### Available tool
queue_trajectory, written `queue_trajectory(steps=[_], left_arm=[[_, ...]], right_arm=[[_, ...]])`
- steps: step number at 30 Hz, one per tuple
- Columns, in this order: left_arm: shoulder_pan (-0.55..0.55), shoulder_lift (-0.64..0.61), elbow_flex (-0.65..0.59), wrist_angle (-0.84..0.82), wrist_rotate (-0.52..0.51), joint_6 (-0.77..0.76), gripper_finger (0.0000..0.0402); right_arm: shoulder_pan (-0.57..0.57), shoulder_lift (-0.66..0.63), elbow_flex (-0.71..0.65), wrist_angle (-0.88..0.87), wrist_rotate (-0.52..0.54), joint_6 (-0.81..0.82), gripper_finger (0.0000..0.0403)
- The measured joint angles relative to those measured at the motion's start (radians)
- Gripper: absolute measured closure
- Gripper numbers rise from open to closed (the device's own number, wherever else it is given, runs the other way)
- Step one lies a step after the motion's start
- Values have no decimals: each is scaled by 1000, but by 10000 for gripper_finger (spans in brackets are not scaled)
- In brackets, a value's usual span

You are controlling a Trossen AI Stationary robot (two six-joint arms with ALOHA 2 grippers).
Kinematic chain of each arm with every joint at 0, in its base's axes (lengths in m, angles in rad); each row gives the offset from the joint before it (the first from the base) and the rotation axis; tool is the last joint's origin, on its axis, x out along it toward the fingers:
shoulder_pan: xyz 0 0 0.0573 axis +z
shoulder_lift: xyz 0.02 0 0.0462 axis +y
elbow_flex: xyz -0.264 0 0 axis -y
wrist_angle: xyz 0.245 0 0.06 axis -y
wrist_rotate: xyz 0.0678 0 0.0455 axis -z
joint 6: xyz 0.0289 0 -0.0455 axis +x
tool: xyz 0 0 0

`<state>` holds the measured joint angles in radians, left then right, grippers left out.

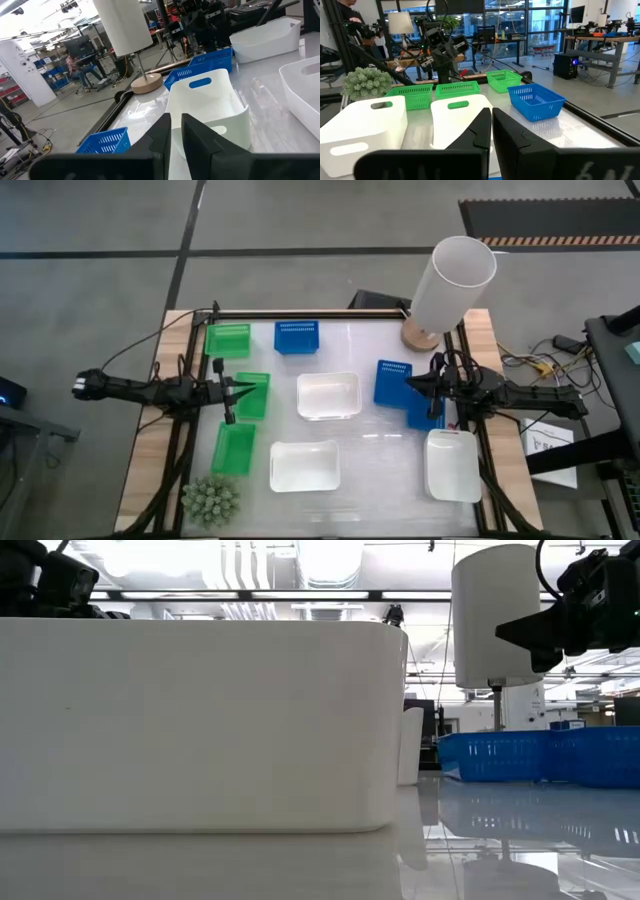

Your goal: Stack baskets by color

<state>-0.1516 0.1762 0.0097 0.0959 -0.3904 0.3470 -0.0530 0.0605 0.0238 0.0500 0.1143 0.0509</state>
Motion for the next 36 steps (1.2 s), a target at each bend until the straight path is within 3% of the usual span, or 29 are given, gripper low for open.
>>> queue_trajectory(steps=[28, 33, 36], left_arm=[[0, 0, 0, 0, 0, 0, 373], [0, 0, 0, 0, 0, 0, 373], [0, 0, 0, 1, 0, -3, 373]], right_arm=[[0, 0, 0, 0, 0, 6, 394], [0, 0, 0, -1, -35, 313, 394], [0, 0, 0, 2, -35, 381, 394]])
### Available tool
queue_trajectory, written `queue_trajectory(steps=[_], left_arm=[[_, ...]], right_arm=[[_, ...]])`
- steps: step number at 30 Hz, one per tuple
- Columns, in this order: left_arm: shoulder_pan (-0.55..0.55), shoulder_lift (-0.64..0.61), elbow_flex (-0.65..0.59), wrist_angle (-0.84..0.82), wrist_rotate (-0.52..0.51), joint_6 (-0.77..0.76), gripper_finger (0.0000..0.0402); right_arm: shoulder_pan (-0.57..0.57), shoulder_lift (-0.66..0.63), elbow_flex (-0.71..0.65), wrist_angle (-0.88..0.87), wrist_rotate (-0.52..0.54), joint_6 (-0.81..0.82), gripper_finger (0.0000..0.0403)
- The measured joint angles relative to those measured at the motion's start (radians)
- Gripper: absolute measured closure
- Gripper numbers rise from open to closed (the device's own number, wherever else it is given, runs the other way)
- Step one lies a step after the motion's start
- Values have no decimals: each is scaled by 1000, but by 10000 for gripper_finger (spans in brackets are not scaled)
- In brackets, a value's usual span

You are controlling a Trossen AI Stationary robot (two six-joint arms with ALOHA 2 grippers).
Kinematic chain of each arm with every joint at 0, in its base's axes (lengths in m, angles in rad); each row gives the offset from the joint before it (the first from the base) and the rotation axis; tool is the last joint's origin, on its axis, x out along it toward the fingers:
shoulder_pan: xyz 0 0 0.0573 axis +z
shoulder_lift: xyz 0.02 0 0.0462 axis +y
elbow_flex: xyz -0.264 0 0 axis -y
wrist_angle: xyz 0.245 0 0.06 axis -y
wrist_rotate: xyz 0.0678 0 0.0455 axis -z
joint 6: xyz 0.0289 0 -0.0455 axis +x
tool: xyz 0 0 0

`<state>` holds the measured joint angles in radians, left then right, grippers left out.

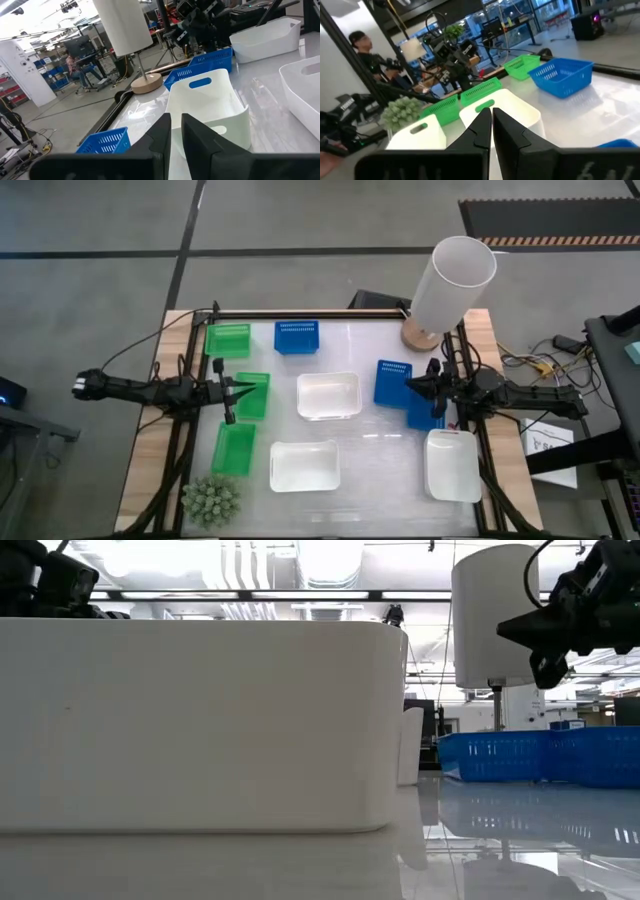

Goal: Stack baskets by color
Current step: Stack the middle blue bin on the bottom blue bin

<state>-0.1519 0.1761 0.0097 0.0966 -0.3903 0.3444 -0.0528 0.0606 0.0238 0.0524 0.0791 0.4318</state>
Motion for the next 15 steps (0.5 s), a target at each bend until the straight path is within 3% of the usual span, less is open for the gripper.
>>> queue_trajectory(steps=[5, 9, 15], left_arm=[[0, 0, 0, 69, 39, -274, 373], [0, 0, 0, 206, 39, -349, 373], [0, 0, 0, 453, 40, -574, 373]], right_arm=[[0, 0, 0, 11, 0, 4, 394], [0, 0, 0, 6, -4, 16, 394], [15, 21, -1, 154, -113, -79, 394]])
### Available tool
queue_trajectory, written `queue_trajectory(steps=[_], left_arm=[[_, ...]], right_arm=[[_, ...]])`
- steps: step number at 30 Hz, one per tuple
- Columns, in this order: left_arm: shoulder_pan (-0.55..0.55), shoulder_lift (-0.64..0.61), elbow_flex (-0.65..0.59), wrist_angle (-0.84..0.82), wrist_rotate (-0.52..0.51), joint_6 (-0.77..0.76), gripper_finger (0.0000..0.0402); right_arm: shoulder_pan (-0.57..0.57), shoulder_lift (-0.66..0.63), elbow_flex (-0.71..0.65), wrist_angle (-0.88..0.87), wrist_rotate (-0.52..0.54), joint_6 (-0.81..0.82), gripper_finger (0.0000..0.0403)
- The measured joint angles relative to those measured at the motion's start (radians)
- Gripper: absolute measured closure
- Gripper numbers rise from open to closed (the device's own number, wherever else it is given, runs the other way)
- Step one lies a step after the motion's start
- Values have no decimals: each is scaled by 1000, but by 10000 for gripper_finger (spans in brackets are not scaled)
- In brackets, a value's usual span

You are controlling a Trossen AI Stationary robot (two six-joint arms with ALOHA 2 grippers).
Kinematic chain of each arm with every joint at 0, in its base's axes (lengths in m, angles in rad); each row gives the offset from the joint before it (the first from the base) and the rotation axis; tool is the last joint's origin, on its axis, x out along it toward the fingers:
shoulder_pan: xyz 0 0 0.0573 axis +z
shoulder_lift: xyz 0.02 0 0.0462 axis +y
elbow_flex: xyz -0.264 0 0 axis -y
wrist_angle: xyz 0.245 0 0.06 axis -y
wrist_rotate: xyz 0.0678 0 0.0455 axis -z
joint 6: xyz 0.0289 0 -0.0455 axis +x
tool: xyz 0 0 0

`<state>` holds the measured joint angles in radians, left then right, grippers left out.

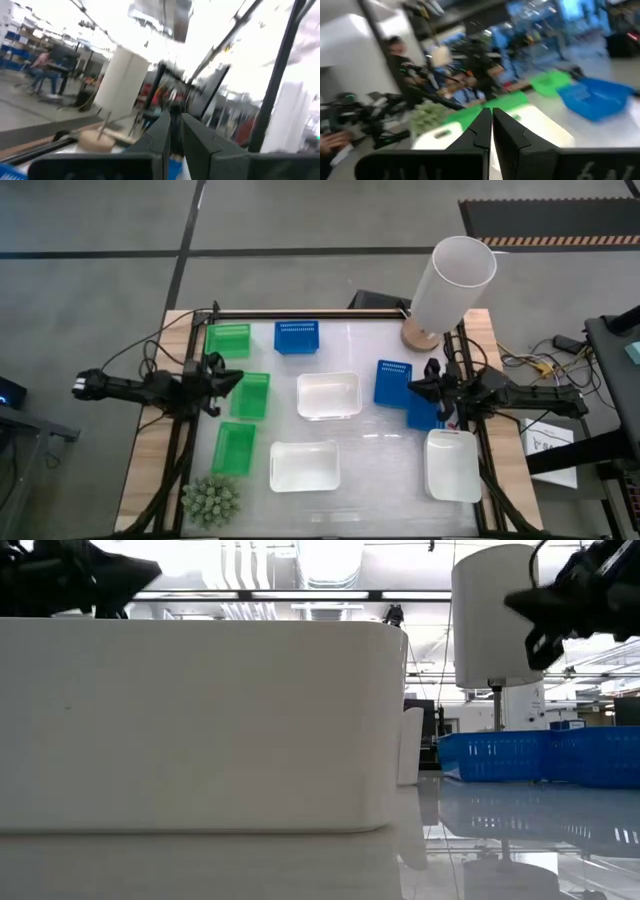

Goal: Stack baskets by color
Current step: Stack the middle blue bin on the bottom blue bin

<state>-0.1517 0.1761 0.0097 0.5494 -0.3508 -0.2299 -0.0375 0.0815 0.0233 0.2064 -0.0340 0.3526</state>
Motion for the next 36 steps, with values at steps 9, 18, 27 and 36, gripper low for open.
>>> queue_trajectory(steps=[9, 18, 27, 36], left_arm=[[0, 43, 0, 63, -3, -3, 373], [0, 165, 1, 72, -2, -80, 373], [0, 248, 3, 272, -2, 7, 373], [0, 255, 2, 332, -2, 54, 373]], right_arm=[[25, 168, 0, 369, 9, -157, 394], [24, 332, 0, 646, 9, -303, 394], [24, 507, 136, 684, 11, -345, 394], [25, 795, 369, 588, 9, -378, 394]])
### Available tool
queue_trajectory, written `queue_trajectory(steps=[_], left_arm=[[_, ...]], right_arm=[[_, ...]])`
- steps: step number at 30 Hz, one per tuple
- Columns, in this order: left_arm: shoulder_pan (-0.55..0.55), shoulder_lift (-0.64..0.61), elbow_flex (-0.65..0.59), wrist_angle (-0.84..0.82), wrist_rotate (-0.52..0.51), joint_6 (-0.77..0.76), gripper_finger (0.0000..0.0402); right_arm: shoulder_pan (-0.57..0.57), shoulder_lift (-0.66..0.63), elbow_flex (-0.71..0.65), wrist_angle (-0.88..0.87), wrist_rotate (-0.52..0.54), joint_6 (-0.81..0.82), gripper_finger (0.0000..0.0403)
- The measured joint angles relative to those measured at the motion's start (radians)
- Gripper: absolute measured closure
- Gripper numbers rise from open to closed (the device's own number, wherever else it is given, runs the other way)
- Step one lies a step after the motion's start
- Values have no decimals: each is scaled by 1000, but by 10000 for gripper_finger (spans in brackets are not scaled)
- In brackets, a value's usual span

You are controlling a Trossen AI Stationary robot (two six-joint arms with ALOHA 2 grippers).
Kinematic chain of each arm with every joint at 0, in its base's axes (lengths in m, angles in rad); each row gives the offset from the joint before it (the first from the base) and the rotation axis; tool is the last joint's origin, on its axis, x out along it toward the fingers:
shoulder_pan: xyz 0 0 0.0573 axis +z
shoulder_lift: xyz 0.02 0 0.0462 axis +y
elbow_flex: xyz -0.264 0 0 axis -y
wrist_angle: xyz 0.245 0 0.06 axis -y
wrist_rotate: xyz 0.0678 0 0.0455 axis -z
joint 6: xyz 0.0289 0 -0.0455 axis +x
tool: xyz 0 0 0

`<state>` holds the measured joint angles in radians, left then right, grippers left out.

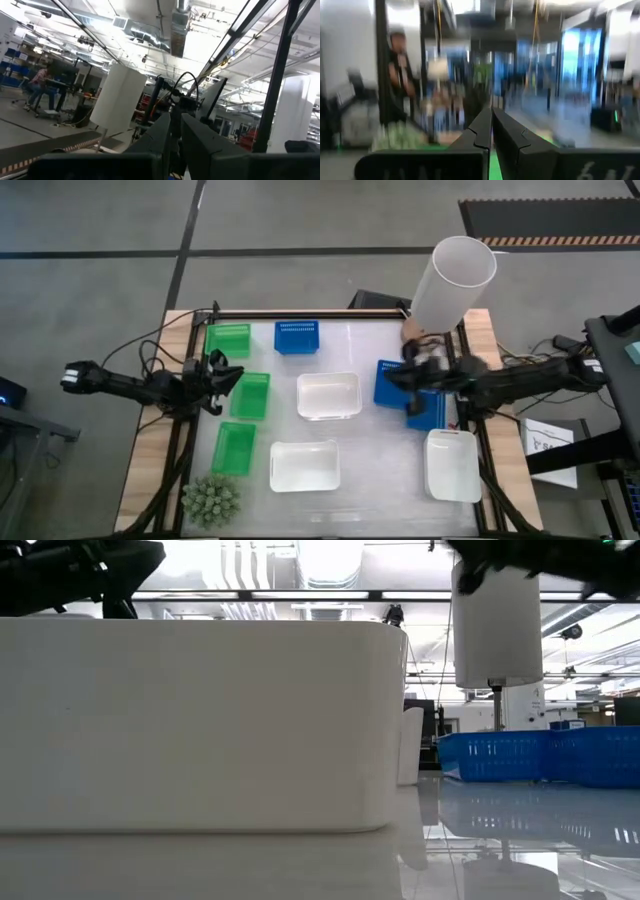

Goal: Stack baskets by color
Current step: Stack the middle blue bin on the bottom blue bin

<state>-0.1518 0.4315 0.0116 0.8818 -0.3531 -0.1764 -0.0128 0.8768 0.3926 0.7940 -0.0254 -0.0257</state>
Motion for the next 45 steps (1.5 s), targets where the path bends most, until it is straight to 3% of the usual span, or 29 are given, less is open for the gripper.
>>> queue_trajectory(steps=[6, 13, 23, 28, 33, 38, 45], left_arm=[[0, -9, 0, 1, 0, 0, 373], [0, -23, 0, 20, 0, 0, 373], [0, -62, 1, 60, 0, 1, 373], [0, -75, -2, 52, 2, 1, 373], [0, -71, -2, 52, 3, 1, 373], [0, -61, -3, 53, 4, 1, 373], [0, -61, -3, 53, 3, 5, 373]], right_arm=[[0, 134, 139, -177, -1, 26, 394], [52, 217, 292, -564, -1, 113, 394], [160, 283, 550, -1321, 6, 298, 394], [179, 341, 699, -1703, 8, 299, 394], [184, 393, 757, -1825, 1, 235, 391], [184, 431, 743, -1833, 4, 184, 356], [183, 489, 665, -1831, 179, 146, 272]])
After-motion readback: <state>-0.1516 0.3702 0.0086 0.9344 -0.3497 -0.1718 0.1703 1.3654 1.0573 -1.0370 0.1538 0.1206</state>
